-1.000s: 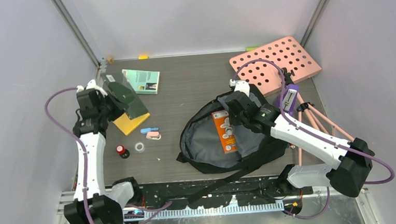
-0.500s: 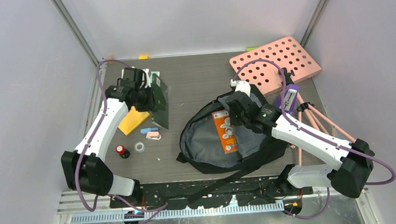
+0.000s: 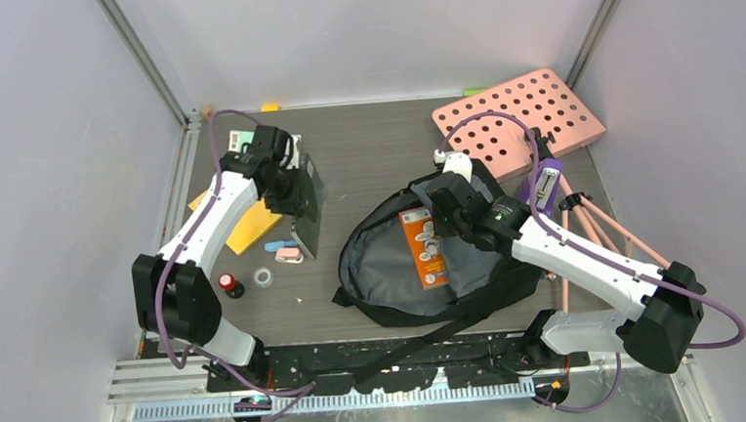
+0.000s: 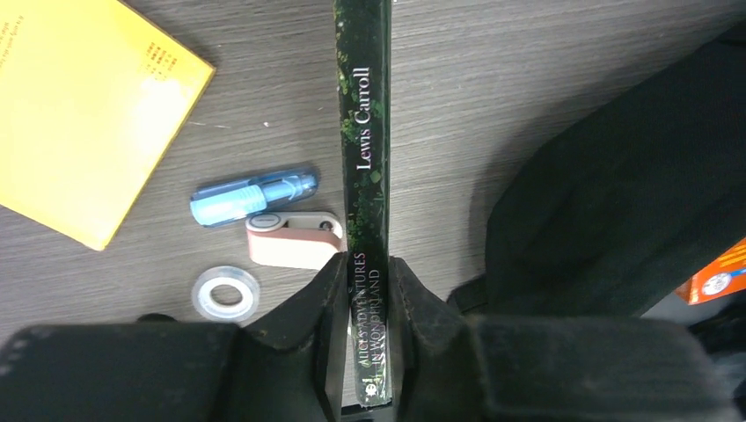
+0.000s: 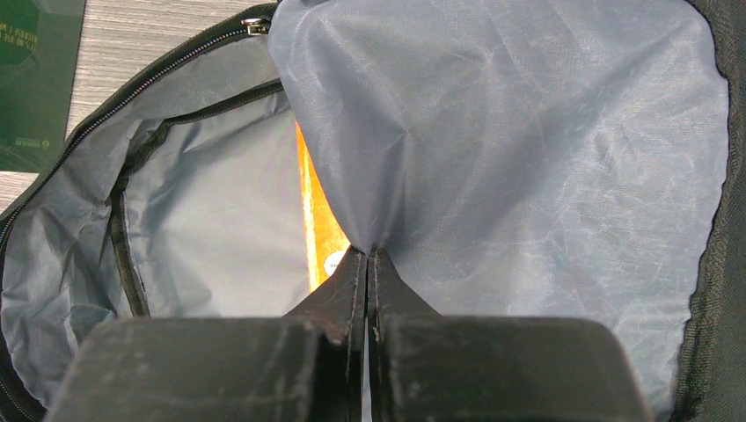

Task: Pack the student bag
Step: Pick up the book from the center of the board, then place the book in the student bag.

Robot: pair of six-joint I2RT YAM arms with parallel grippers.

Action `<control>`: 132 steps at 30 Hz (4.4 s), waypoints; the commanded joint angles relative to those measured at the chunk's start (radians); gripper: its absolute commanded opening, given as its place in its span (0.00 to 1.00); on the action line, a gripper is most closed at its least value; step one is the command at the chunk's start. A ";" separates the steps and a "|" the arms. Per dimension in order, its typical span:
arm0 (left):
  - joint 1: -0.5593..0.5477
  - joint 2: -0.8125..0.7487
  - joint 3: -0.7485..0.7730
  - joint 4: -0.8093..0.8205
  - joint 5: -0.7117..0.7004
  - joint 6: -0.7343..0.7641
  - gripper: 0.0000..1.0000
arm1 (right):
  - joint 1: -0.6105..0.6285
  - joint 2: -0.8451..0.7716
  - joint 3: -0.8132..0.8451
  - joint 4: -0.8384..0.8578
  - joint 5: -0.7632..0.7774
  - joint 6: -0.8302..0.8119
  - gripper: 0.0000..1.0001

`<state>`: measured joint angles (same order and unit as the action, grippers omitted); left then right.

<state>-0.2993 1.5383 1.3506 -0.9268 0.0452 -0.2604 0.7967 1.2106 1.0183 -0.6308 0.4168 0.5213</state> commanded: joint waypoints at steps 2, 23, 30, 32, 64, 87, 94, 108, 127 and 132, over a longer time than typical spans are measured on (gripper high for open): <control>-0.003 0.020 -0.040 0.113 0.065 -0.040 0.32 | 0.001 -0.023 0.036 0.062 0.013 0.012 0.01; -0.007 -0.342 -0.192 0.399 0.017 -0.274 0.00 | 0.001 -0.057 0.030 0.064 0.066 0.007 0.00; -0.115 -0.561 -0.386 0.644 0.191 -0.632 0.00 | 0.001 -0.041 0.055 0.068 0.085 0.021 0.00; -0.180 -0.616 -0.457 0.722 0.172 -0.727 0.00 | 0.001 -0.041 0.058 0.073 0.087 0.032 0.00; -0.758 -0.195 -0.644 1.330 -0.321 -0.946 0.00 | 0.001 -0.096 0.120 0.056 0.163 0.076 0.00; -0.768 -0.089 -0.554 0.958 -0.263 -0.799 0.85 | 0.001 -0.087 0.100 0.079 0.140 0.053 0.00; -0.771 -0.003 -0.515 0.945 -0.237 -0.789 0.86 | 0.001 -0.094 0.104 0.076 0.140 0.051 0.00; -0.814 0.194 -0.341 1.076 -0.178 -0.754 0.84 | 0.001 -0.086 0.102 0.074 0.141 0.049 0.00; -0.822 0.062 -0.375 0.930 -0.254 -0.670 0.90 | 0.001 -0.076 0.103 0.076 0.154 0.045 0.01; -0.821 -0.073 -0.423 0.858 -0.294 -0.622 0.92 | 0.001 -0.075 0.103 0.077 0.157 0.043 0.00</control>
<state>-1.1175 1.5852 0.9508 -0.0269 -0.1852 -0.9413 0.7952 1.1603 1.0809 -0.6762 0.5392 0.5545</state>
